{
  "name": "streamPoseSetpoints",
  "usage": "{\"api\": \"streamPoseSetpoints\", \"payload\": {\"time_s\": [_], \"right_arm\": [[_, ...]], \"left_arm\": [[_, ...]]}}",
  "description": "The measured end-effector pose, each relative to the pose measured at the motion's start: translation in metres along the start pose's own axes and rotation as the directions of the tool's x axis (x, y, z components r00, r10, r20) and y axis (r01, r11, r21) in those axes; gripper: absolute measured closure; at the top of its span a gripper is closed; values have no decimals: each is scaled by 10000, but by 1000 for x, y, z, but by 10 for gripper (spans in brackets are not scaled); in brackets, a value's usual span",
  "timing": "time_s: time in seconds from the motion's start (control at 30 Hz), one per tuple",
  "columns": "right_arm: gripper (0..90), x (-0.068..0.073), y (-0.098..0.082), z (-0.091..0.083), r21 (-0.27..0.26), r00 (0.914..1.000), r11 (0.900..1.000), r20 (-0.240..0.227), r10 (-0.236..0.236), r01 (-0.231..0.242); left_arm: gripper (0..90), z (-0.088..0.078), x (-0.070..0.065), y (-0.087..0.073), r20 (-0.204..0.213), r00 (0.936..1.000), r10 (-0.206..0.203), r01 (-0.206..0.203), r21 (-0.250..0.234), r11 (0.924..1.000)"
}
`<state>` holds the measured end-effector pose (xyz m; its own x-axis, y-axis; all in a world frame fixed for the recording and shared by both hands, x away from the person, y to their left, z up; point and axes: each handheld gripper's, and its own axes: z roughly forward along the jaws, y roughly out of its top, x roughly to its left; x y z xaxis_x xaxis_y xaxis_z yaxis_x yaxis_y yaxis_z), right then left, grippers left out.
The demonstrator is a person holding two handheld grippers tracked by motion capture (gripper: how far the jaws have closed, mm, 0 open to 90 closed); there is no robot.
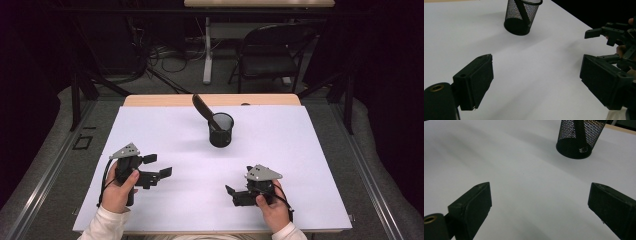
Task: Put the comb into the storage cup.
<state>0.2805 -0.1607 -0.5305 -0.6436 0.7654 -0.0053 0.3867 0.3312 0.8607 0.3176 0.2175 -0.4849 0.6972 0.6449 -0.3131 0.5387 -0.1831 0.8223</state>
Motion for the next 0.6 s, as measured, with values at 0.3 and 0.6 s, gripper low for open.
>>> {"api": "streamPoseSetpoints", "payload": {"time_s": [0.3,0.6], "right_arm": [[49,-3,0,0,-9,10000,10000,66,55,-55],[48,-8,-1,0,-8,9997,9999,191,140,-140]], "left_arm": [[119,1,11,-8,-228,9997,-18,10,-357,9994],[119,1,20,-16,-554,9985,10,-44,-628,9980]]}}
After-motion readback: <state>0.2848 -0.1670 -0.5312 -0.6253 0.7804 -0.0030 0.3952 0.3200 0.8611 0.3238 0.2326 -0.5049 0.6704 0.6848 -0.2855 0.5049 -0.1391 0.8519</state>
